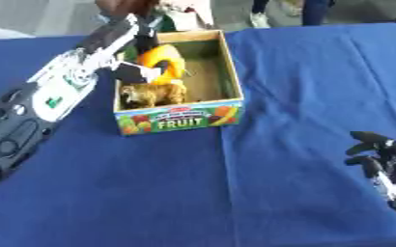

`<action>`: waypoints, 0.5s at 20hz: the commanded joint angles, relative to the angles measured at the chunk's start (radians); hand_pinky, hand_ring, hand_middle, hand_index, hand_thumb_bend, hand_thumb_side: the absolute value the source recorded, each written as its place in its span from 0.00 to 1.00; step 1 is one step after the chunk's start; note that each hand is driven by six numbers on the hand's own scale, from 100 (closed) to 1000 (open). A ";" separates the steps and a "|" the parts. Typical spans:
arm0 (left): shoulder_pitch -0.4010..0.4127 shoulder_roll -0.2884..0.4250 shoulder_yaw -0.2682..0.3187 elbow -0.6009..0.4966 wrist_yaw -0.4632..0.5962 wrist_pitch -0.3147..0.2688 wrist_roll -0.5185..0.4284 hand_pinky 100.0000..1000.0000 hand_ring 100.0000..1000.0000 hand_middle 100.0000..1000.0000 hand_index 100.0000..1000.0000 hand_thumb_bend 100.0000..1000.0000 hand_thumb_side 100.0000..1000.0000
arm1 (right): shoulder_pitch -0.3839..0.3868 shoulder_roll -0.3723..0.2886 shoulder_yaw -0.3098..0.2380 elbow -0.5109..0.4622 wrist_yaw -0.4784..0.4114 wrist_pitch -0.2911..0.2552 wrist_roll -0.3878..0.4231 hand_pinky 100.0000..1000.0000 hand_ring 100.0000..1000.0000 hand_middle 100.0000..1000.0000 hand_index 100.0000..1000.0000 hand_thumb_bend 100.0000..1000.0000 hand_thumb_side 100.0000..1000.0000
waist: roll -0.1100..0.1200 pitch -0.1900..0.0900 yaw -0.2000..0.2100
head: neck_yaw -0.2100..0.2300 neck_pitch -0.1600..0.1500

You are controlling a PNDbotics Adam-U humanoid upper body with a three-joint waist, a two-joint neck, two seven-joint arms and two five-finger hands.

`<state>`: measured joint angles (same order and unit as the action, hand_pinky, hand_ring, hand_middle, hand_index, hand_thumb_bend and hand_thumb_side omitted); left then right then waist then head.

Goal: Pick up objects on the table and place them in the box.

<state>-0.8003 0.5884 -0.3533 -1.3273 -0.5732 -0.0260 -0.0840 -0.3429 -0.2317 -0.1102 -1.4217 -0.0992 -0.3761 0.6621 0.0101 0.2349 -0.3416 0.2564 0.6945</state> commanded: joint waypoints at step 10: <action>0.015 0.024 0.079 -0.034 -0.001 0.061 0.111 0.66 0.64 0.69 0.76 0.79 0.02 | -0.008 -0.014 -0.006 -0.008 0.003 -0.004 -0.001 0.66 1.00 0.60 0.88 0.00 0.37 | -0.006 -0.012 0.008 | -0.005 -0.002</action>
<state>-0.7716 0.5885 -0.2961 -1.3334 -0.5818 0.0280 0.0047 -0.3426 -0.2317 -0.1104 -1.4196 -0.0990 -0.3775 0.6608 0.0065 0.2364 -0.3328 0.2529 0.6944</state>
